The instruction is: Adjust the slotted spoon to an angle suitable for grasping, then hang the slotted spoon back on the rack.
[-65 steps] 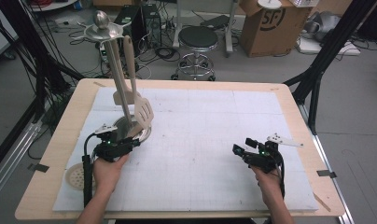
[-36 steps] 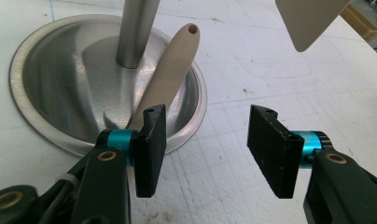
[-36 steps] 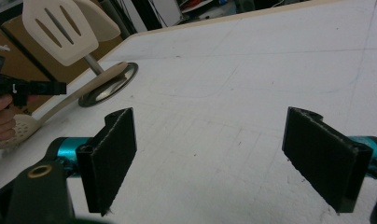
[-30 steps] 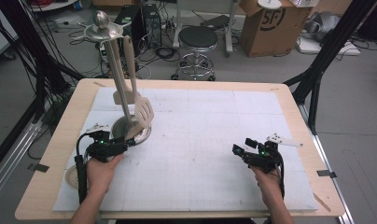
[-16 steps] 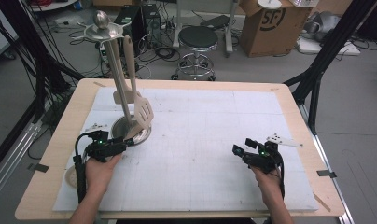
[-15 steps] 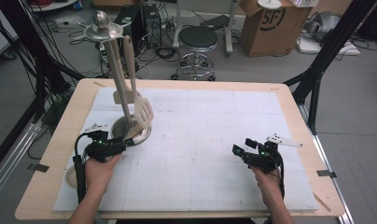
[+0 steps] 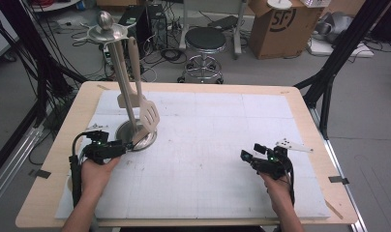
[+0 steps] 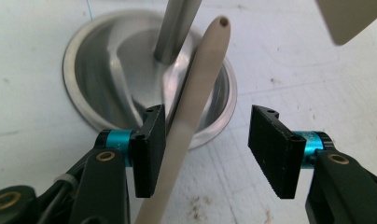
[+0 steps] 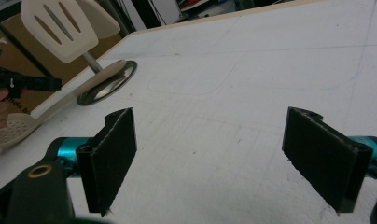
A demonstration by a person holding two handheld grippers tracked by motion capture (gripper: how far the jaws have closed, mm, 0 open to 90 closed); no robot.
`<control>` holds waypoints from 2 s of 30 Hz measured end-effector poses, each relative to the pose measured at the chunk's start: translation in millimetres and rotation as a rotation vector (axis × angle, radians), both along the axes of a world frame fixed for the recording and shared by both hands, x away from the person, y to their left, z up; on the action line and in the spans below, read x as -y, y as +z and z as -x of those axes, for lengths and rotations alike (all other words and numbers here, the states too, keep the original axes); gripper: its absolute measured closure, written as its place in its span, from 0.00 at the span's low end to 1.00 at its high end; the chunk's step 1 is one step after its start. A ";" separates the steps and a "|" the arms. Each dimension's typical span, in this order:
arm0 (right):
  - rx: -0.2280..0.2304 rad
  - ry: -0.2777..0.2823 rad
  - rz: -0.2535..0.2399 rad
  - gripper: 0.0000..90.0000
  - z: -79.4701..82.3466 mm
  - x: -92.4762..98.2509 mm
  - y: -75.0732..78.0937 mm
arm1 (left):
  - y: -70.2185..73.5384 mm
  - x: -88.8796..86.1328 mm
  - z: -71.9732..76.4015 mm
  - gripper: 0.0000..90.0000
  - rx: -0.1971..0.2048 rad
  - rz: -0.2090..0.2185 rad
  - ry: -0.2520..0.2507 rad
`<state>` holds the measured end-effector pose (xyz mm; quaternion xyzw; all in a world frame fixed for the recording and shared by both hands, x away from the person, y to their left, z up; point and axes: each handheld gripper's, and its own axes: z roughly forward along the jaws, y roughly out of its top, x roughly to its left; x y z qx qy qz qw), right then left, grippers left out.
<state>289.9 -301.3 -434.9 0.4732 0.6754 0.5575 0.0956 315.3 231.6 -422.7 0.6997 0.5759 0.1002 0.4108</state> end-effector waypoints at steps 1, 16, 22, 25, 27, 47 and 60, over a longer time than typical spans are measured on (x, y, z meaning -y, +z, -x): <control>0.001 0.001 0.000 0.19 0.0 0.1 0.1 | -1.5 -1.7 0.1 0.52 -0.008 -0.007 -0.004; -0.007 -0.005 -0.007 0.19 0.7 0.5 0.6 | -9.5 -14.0 6.1 0.56 -0.066 -0.032 -0.060; -0.002 -0.003 -0.002 0.19 0.5 0.4 0.0 | -13.6 -15.2 4.7 0.56 -0.080 -0.033 -0.069; -0.006 -0.005 -0.005 0.19 0.8 0.9 0.1 | -15.7 -13.0 3.1 0.56 -0.094 -0.046 -0.075; -0.002 -0.005 -0.004 0.19 0.5 0.8 0.0 | -17.1 -11.8 2.1 0.56 -0.103 -0.053 -0.076; -0.005 -0.005 -0.005 0.19 1.1 1.2 0.5 | -21.0 -5.6 -0.5 0.56 -0.128 -0.086 -0.077; -0.003 -0.001 0.001 0.19 1.3 -0.9 0.6 | -23.0 1.4 4.0 0.72 -0.064 -0.218 -0.079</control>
